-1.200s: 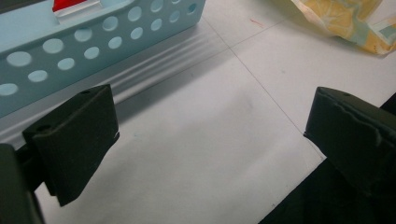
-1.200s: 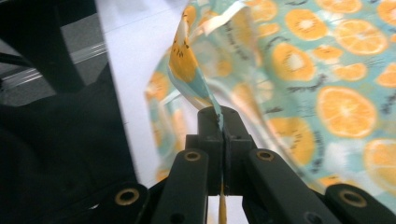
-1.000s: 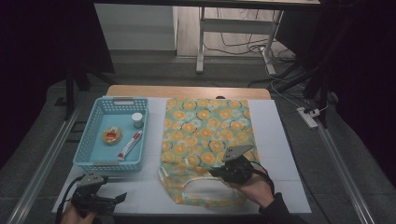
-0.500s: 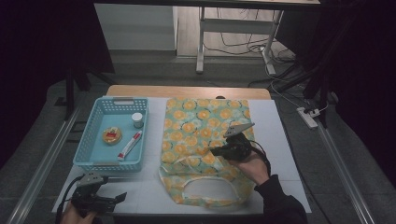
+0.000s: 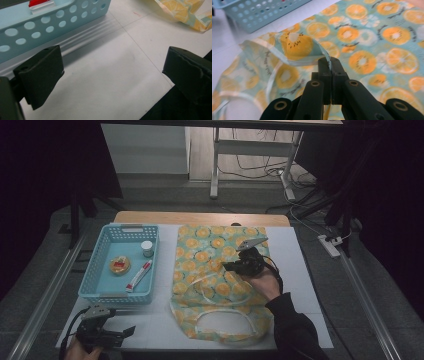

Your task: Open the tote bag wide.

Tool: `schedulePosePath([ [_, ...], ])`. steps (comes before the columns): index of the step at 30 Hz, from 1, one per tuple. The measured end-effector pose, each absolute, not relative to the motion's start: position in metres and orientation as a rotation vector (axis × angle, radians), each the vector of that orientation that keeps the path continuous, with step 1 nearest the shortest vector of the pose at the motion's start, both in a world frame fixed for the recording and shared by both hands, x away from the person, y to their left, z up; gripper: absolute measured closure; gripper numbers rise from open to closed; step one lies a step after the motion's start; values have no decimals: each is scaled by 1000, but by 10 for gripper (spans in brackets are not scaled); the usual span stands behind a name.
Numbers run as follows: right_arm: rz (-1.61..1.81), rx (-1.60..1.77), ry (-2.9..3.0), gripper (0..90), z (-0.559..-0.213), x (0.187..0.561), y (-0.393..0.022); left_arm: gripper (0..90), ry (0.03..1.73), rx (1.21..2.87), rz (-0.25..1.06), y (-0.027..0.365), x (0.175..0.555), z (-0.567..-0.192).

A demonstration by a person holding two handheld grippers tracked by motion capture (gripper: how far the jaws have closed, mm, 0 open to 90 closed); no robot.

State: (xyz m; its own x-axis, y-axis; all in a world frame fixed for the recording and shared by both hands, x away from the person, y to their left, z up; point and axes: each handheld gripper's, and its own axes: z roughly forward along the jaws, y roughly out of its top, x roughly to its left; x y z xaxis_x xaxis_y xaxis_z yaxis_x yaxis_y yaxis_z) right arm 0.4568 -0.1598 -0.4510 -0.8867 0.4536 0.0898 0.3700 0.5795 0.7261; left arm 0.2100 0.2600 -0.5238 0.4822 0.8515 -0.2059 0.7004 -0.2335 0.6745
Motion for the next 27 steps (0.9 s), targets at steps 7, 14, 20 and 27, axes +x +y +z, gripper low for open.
schedulePosePath([
  [7,1198,724,2642,890,-451,478,-153,35,1282,1998,264,260,210,-524],
  [14,1182,741,2593,890,-460,497,-148,35,1282,1998,262,260,210,-524],
  [20,1158,780,2587,889,-476,513,-147,36,1283,1997,259,260,210,-524],
  [27,1048,806,2642,884,-507,523,-143,37,1282,1999,260,260,210,-524],
])
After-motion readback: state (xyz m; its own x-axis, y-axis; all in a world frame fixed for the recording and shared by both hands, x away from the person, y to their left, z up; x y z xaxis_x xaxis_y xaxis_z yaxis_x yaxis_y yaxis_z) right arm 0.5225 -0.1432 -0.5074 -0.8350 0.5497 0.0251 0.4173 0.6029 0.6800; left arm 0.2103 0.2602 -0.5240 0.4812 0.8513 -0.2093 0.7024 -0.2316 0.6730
